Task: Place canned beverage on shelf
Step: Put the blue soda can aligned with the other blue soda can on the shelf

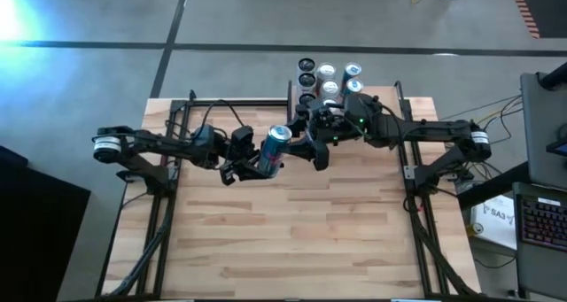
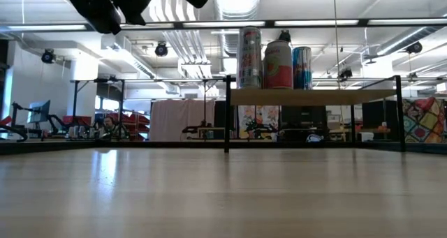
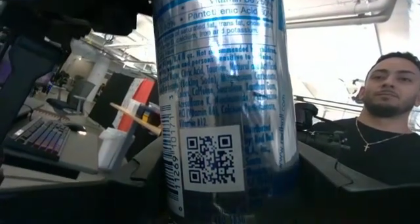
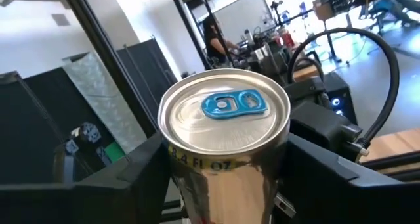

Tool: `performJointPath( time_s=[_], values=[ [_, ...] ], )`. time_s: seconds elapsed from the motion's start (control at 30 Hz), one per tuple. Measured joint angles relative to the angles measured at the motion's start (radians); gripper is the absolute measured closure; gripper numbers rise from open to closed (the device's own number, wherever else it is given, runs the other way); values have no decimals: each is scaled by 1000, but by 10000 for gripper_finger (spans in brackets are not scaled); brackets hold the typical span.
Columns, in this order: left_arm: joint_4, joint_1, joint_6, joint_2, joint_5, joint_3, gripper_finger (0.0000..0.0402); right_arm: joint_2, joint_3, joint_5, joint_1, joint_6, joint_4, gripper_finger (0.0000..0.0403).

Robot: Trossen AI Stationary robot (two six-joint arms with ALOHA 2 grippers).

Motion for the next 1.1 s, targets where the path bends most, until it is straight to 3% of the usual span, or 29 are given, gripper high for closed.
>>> performJointPath(
  time_s=[0.23, 0.37, 0.53, 0.7, 1.1],
  values=[
    [-74, -1, 3, -1, -43, 7, 172, -8, 0, -1, -1, -14, -55, 178],
    [-118, 8, 2, 3, -85, 33, 134, -45, 0, 106, 1, -87, -184, 179],
    [-310, 41, 10, 3, -61, 81, 109, -101, 1, 203, 1, -137, -359, 180],
    [-535, 83, 10, 2, -22, 114, 101, -149, -1, 285, 1, -162, -535, 180],
    [-574, 152, -62, -18, -10, 123, 100, -267, -1, 427, 5, -156, -782, 181]
  ],
)
